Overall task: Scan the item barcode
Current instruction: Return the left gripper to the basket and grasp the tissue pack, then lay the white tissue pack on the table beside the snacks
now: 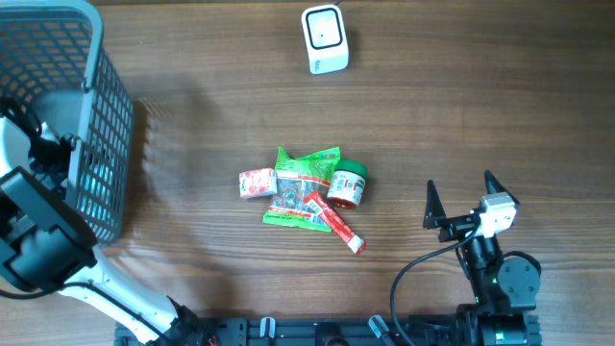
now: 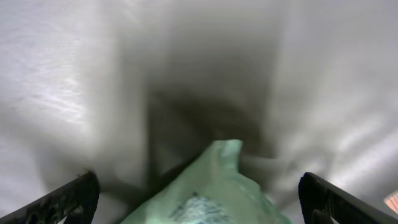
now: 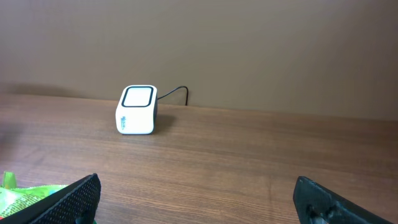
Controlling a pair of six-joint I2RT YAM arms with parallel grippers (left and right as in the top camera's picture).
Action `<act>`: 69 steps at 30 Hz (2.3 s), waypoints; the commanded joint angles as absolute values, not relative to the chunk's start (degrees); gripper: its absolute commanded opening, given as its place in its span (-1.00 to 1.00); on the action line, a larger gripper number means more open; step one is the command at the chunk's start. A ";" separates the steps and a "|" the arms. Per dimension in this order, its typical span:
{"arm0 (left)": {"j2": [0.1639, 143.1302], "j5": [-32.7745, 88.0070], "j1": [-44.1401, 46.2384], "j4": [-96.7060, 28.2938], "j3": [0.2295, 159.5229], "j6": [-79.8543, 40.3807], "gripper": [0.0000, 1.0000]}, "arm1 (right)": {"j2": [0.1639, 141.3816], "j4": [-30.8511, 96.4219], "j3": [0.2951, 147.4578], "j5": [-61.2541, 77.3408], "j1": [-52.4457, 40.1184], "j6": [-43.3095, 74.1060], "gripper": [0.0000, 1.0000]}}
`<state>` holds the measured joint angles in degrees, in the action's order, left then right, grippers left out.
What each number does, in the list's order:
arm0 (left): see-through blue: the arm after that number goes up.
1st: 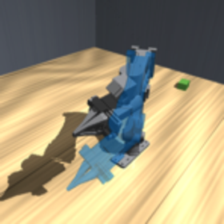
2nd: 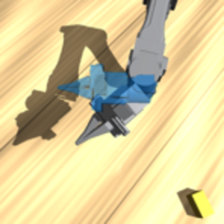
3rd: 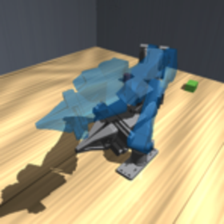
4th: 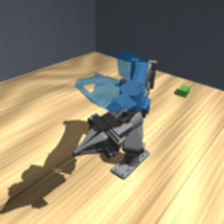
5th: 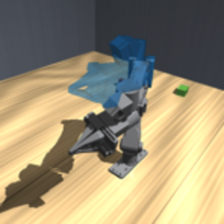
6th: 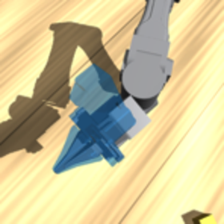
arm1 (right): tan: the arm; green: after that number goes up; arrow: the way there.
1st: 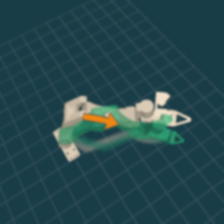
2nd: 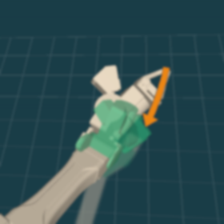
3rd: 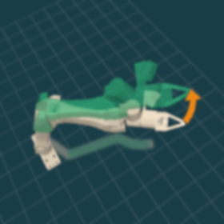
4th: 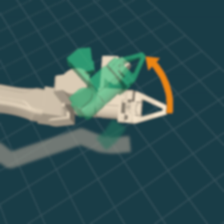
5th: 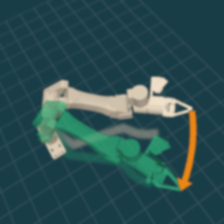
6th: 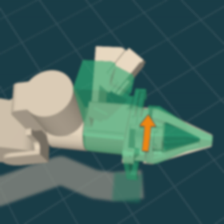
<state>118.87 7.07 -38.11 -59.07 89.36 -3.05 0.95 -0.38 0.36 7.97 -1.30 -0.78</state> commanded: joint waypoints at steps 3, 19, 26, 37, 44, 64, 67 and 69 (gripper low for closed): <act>118.08 11.07 -38.35 -61.91 89.58 1.15 1.00 | 0.80 -0.62 0.30 8.88 -1.10 -1.39 0.99; 118.13 0.49 -37.78 -59.83 83.64 -5.82 -0.31 | 0.80 -0.62 0.30 8.88 -1.10 -1.37 1.00; 117.78 -1.96 -40.47 -59.00 86.76 -10.00 -0.92 | 0.80 -0.62 0.30 8.88 -1.10 -1.37 1.00; 103.92 6.20 -38.44 -68.01 120.31 -15.99 -0.92 | 0.80 -0.62 0.30 8.88 -1.10 -1.37 0.99; 87.46 10.92 -26.30 -76.07 123.76 -18.70 -0.88 | 0.80 -0.62 0.30 8.88 -1.10 -1.37 0.99; 87.46 1.13 15.20 -56.93 69.87 -27.90 -0.92 | 0.80 -0.62 0.30 8.88 -1.10 -1.39 0.99; 87.46 -3.46 15.09 -48.82 62.15 -29.47 -0.92 | 0.80 -0.62 0.30 8.88 -1.10 -1.37 0.99; 87.46 -7.77 15.09 -45.84 58.63 -31.16 -0.92 | 0.80 -0.62 0.30 8.88 -1.10 -1.39 0.99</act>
